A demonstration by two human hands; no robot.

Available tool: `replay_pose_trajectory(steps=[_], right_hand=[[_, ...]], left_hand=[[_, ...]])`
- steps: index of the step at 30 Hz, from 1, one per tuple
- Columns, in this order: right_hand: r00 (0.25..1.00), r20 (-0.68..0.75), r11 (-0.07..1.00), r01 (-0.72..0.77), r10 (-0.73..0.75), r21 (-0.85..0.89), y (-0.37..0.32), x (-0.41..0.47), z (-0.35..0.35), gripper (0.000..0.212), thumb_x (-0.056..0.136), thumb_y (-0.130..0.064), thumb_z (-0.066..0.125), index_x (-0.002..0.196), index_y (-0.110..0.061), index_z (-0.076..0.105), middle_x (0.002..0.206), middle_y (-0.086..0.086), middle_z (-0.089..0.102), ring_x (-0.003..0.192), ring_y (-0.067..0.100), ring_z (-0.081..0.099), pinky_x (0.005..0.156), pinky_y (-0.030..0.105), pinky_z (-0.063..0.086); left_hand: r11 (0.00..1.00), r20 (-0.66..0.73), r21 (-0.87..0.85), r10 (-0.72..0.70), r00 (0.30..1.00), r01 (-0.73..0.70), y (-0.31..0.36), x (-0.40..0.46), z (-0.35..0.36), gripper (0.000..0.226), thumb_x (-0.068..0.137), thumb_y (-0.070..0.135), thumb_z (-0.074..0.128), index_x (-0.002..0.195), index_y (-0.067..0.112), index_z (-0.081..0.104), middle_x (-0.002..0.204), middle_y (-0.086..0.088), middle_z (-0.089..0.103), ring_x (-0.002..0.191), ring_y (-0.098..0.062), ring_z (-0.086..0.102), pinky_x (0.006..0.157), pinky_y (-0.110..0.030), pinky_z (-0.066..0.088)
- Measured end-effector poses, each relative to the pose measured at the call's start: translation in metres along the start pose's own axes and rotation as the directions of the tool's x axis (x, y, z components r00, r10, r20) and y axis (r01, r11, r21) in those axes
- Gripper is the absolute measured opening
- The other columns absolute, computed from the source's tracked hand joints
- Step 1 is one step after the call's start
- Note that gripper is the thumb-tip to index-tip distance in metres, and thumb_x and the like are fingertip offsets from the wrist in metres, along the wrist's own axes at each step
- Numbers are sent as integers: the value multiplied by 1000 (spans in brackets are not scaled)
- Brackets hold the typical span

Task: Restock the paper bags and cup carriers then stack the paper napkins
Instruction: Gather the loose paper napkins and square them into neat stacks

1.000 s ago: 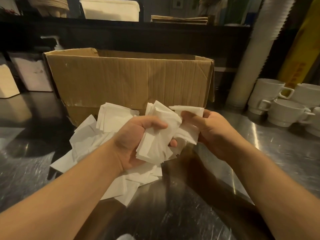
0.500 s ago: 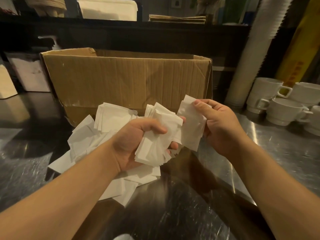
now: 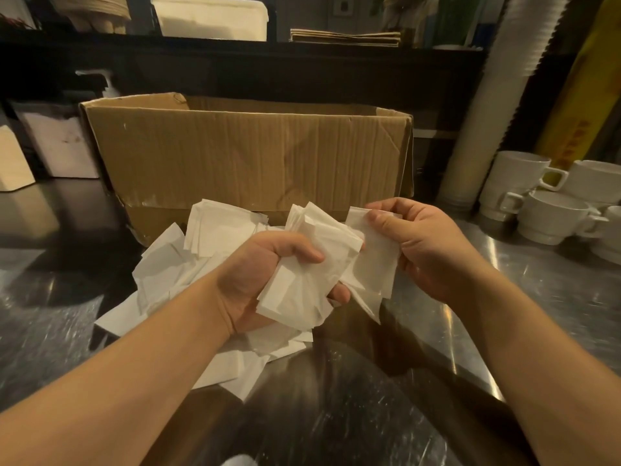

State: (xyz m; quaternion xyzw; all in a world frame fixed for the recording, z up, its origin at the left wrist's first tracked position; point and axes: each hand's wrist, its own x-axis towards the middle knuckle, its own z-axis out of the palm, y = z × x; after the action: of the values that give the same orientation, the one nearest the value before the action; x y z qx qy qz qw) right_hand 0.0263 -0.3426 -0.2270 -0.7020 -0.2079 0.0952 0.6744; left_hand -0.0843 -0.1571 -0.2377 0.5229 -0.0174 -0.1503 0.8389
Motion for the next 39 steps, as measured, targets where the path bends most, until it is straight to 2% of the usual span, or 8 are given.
replay_pose_trajectory(steps=[4,11,15,17,22,26,31,39], right_hand=[[974,-134,956,141,-180,-257,3,0,3,5,99,-23,64,97,-26,68,100,-7,69,92,13,64,70,20,55],[954,-263,983,172,-148,72,-5,2,-5,8,101,-22,60,101,-25,68,105,-3,69,99,17,67,82,35,62],[985,173,758,-133,27,639,-17,6,-28,24,99,-25,56,113,-7,63,92,11,72,80,22,72,71,37,62],[856,511,577,-380,-76,722,-17,9,-36,32,101,-25,59,112,5,54,92,23,67,74,29,67,62,36,54],[936,316,984,122,-159,133,-13,1,-31,32,67,-39,85,90,-19,76,98,10,70,77,20,72,63,31,61],[973,127,970,207,-190,-130,-7,0,-17,18,81,-30,73,100,-29,72,94,-13,74,87,7,71,66,21,60],[977,121,959,196,-174,-203,-2,2,-12,18,92,-22,69,106,-32,72,102,-16,73,93,8,70,70,20,60],[969,44,913,242,-241,-327,-3,1,-10,4,95,-28,68,93,-25,69,96,-6,68,86,9,65,66,19,51]], left_hand=[[1000,-31,7,14,999,-14,1,0,5,78,59,10,67,136,4,55,88,-22,67,71,-30,68,62,-38,59],[999,-83,-1,42,996,-42,0,5,-3,93,57,10,71,147,8,52,105,-22,64,78,-29,68,69,-39,57],[993,-49,-87,74,996,-78,0,4,1,69,63,7,64,132,6,62,98,-19,69,77,-30,65,68,-39,57],[990,-50,-108,83,995,-88,1,3,1,63,65,8,61,127,3,65,95,-18,69,75,-30,64,64,-37,58],[985,5,-120,125,992,-124,0,4,-5,72,63,12,72,135,4,66,111,-20,67,81,-31,65,67,-39,57],[982,2,-146,121,993,-119,-1,3,-2,63,58,10,76,121,7,73,106,-21,66,82,-33,63,72,-41,56],[993,-54,-28,111,992,-113,-2,3,-4,98,47,17,85,140,10,56,102,-24,65,82,-33,65,73,-42,54],[989,-17,-79,125,992,-126,-1,3,0,77,64,13,71,141,12,62,110,-20,67,83,-30,63,78,-41,51]])
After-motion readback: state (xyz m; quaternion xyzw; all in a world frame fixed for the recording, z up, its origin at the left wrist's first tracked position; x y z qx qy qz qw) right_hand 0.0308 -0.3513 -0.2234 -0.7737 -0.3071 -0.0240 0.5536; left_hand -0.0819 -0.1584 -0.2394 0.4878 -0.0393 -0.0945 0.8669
